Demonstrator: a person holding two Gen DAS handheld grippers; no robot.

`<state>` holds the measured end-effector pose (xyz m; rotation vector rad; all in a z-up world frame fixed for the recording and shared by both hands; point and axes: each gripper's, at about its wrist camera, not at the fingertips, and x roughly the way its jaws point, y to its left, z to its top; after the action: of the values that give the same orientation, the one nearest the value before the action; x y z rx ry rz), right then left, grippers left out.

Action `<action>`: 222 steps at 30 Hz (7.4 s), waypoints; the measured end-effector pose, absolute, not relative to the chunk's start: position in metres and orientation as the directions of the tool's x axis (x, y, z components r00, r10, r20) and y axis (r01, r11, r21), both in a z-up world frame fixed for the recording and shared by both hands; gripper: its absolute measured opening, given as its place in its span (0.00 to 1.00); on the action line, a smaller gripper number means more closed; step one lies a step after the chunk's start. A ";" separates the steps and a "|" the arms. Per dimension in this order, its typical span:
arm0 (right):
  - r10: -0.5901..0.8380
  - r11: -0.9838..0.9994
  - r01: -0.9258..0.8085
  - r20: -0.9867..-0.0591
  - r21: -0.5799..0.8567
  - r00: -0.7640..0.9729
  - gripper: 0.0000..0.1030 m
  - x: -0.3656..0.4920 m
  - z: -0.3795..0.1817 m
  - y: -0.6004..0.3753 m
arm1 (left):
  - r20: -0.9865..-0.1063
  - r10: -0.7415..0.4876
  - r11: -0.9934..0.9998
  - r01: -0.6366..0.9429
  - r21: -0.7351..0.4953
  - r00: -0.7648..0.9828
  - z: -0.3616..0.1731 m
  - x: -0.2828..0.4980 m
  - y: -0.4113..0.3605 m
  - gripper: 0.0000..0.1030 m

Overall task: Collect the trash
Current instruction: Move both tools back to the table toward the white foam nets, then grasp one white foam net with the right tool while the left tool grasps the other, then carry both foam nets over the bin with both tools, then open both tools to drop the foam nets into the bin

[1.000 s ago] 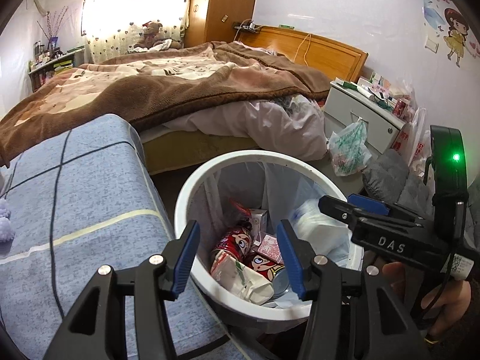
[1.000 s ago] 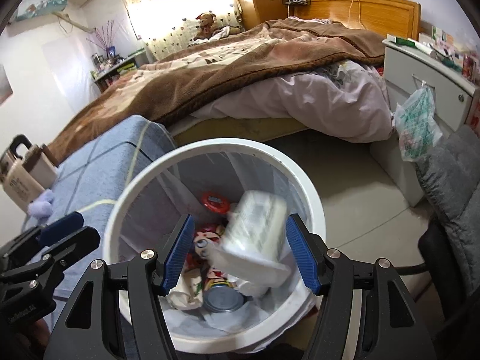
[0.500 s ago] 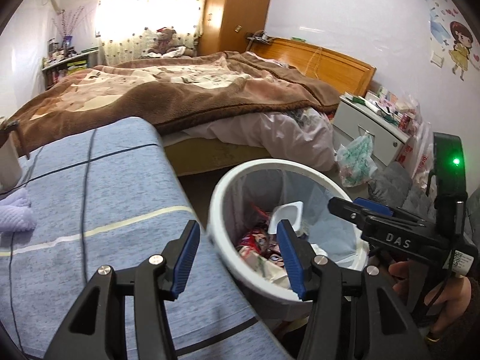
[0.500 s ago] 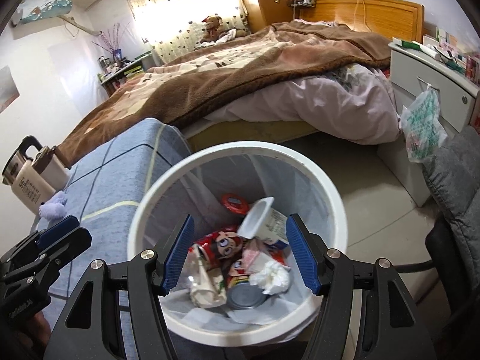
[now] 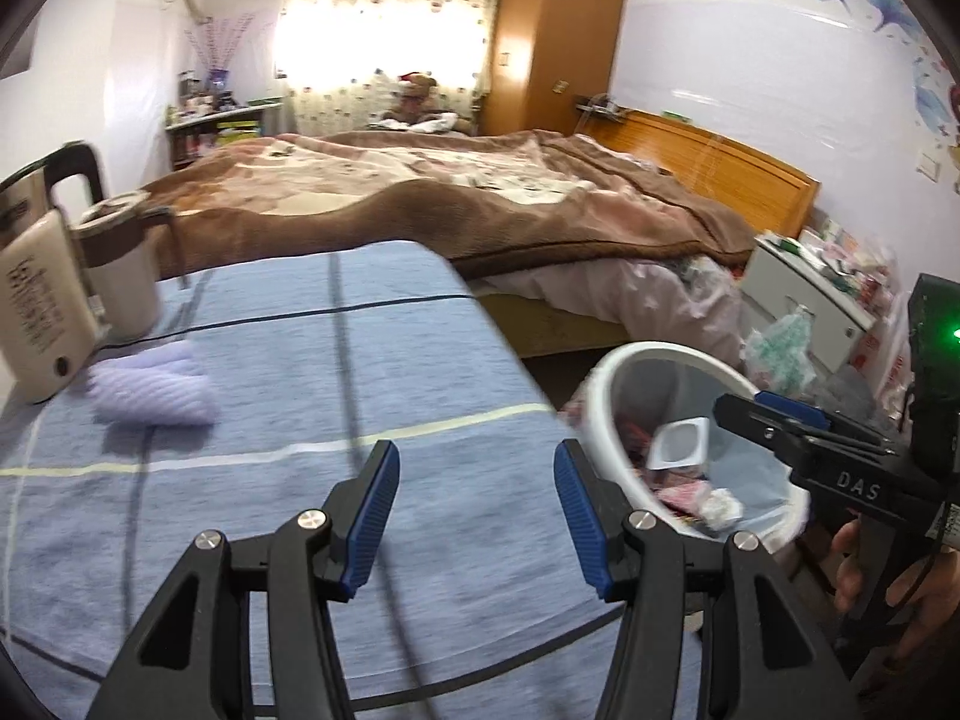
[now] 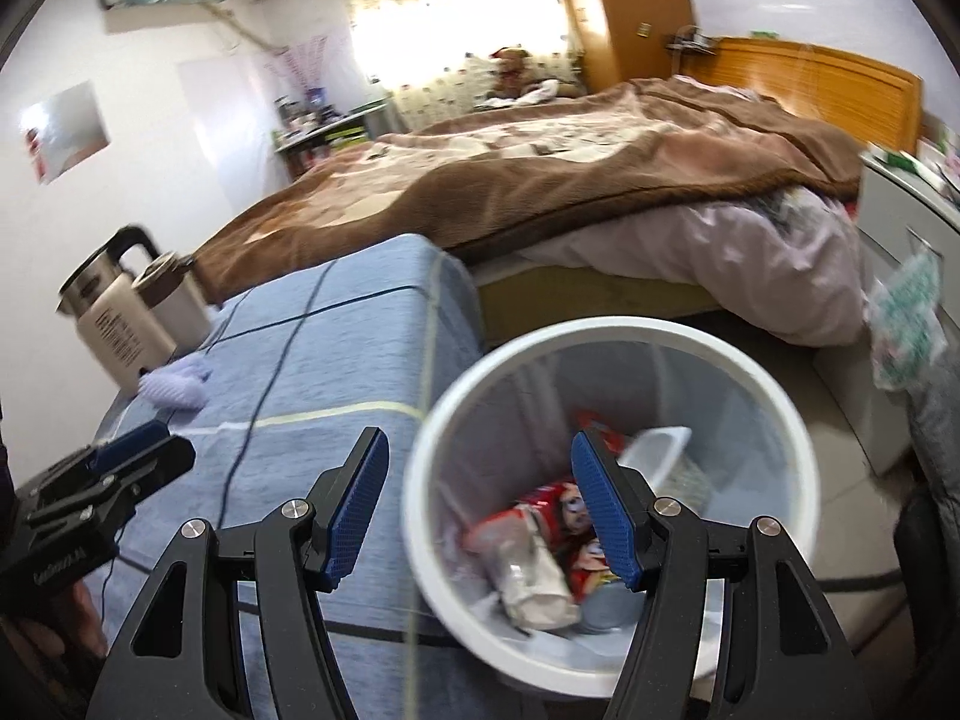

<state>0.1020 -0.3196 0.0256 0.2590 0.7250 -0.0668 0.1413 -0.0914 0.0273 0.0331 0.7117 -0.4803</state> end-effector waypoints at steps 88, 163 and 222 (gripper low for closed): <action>0.244 0.960 -0.238 -0.853 0.145 0.462 0.12 0.286 -0.026 -0.142 | -0.784 -0.266 0.882 0.470 0.038 0.561 -0.034 0.320 0.062 0.66; 0.248 0.959 -0.075 -0.689 0.272 0.680 0.27 0.209 0.031 -0.188 | -0.687 -0.432 0.877 0.450 -0.169 0.585 0.026 0.218 -0.020 0.26; -0.087 0.934 0.330 -0.812 0.134 0.578 0.46 0.094 -0.028 -0.425 | -0.788 -0.494 0.736 0.660 -0.154 0.367 -0.029 0.145 -0.271 0.51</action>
<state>0.0940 -0.4247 -0.0276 0.2851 0.9261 -0.2477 0.1452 -0.2707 -0.0294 0.2006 0.9359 -0.7473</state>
